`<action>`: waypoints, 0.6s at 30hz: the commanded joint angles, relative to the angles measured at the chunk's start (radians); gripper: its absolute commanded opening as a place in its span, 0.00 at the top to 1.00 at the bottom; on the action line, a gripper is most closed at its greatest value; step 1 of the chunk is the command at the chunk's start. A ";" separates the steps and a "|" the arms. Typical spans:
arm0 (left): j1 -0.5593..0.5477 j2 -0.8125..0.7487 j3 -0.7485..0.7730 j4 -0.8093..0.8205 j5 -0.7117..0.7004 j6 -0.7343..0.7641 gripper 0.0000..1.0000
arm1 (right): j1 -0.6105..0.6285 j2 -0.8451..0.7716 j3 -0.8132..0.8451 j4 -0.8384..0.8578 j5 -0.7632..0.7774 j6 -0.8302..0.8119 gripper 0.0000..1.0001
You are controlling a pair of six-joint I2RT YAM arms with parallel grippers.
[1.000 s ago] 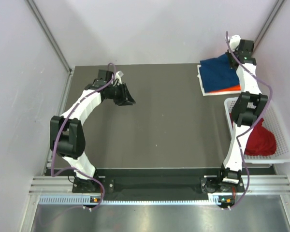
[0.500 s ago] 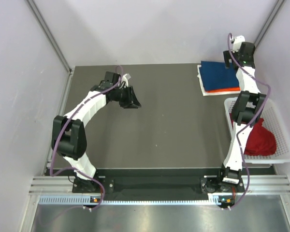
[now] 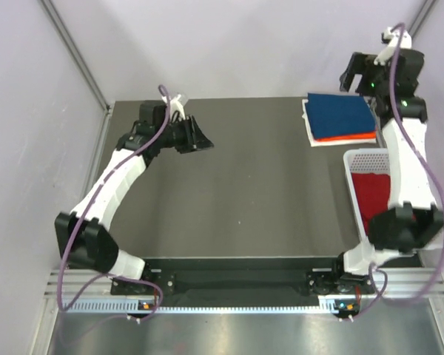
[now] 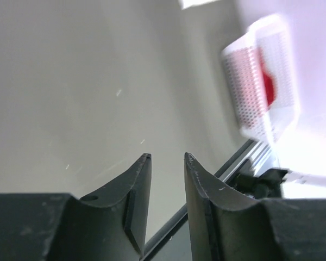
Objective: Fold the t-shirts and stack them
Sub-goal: Neatly place the folded tshirt to the corner
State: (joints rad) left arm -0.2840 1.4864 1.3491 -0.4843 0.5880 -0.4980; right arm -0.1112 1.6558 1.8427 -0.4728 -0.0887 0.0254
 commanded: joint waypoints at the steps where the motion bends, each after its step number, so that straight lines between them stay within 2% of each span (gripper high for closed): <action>1: 0.000 -0.135 0.009 0.145 0.010 -0.066 0.64 | 0.022 -0.190 -0.126 -0.139 -0.168 0.270 0.00; 3: 0.000 -0.182 0.002 0.158 0.004 -0.082 0.62 | 0.031 -0.309 -0.270 -0.153 -0.253 0.303 0.00; 4: 0.000 -0.196 -0.002 0.158 0.007 -0.083 0.60 | 0.041 -0.356 -0.342 -0.109 -0.313 0.312 0.00; 5: 0.000 -0.212 -0.008 0.171 0.009 -0.086 0.58 | 0.057 -0.445 -0.469 -0.095 -0.322 0.324 0.00; 6: 0.000 -0.236 -0.025 0.173 0.013 -0.091 0.55 | 0.065 -0.490 -0.524 -0.083 -0.325 0.358 0.00; 7: 0.000 -0.248 -0.036 0.176 0.018 -0.093 0.44 | 0.073 -0.528 -0.574 -0.064 -0.338 0.369 0.00; 8: 0.000 -0.261 -0.048 0.177 0.015 -0.094 0.25 | 0.080 -0.601 -0.653 -0.056 -0.351 0.373 0.00; 10: 0.002 -0.294 -0.090 0.174 0.016 -0.093 0.04 | 0.090 -0.663 -0.709 -0.067 -0.403 0.363 0.00; 11: 0.002 -0.305 -0.103 0.171 0.009 -0.093 0.01 | 0.090 -0.688 -0.724 -0.085 -0.402 0.364 0.00; 18: 0.002 -0.452 -0.231 0.144 -0.033 -0.096 0.01 | 0.090 -0.906 -0.893 -0.047 -0.473 0.389 0.00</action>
State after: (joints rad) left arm -0.2840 1.1152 1.1442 -0.3614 0.5800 -0.5934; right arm -0.0280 0.8345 0.9714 -0.5800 -0.4961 0.3779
